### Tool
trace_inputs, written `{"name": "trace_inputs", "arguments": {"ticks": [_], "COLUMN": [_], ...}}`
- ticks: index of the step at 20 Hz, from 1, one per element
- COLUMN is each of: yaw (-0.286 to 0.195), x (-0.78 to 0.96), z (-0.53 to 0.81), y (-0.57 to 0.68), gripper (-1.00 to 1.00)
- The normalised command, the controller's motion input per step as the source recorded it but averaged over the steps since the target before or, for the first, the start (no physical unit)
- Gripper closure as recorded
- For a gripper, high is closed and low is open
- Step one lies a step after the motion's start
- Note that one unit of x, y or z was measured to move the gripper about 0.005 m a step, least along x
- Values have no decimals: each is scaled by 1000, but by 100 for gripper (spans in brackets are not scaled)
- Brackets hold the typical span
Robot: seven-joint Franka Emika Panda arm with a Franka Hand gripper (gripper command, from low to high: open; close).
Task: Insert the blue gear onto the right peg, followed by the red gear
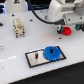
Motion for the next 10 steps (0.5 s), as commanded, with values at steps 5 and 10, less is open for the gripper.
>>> {"name": "trace_inputs", "arguments": {"ticks": [5, 10], "yaw": [0, 0], "x": [-199, -139], "z": [-238, -103], "y": [-216, 42], "gripper": [100, 100]}}
